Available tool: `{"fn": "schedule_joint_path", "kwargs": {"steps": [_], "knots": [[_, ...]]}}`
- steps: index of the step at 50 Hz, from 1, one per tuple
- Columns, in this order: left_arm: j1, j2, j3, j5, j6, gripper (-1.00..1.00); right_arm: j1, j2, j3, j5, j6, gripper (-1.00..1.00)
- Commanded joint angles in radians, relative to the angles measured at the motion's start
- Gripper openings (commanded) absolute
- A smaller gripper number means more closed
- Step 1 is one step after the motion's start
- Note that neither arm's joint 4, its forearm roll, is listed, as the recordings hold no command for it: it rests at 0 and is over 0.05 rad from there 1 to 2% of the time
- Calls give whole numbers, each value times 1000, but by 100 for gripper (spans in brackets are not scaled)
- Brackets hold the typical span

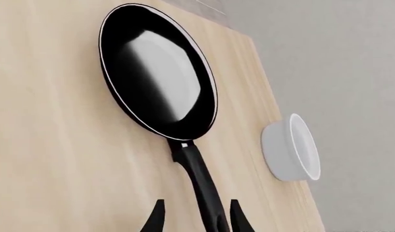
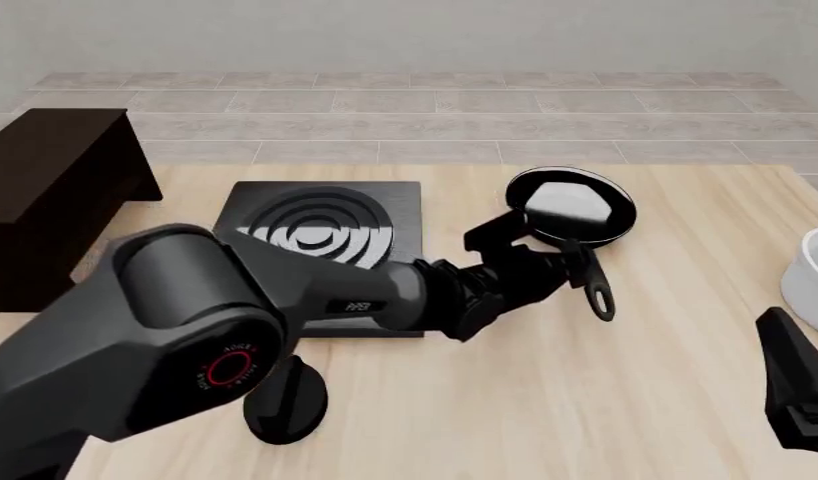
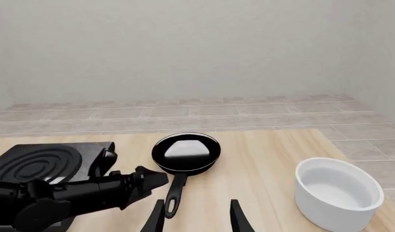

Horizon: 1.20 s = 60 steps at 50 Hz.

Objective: Put the frying pan on top of the cabinet.

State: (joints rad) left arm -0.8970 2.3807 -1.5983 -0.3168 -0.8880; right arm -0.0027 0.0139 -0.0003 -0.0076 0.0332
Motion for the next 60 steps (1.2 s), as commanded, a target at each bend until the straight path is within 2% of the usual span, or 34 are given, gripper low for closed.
{"fn": "schedule_joint_path", "kwargs": {"steps": [1, 9, 43, 60], "knots": [[-7, 17, -17, 1, -5, 100, -1, 4, 0, -2, 3, 100], [-4, 50, -59, 20, -2, 100, -2, 10, 0, -8, 5, 100], [-35, 80, -114, 40, -18, 100, -4, 3, 0, -1, 8, 100], [-32, 117, -174, 64, -30, 100, -6, -9, 0, 10, 10, 100]]}}
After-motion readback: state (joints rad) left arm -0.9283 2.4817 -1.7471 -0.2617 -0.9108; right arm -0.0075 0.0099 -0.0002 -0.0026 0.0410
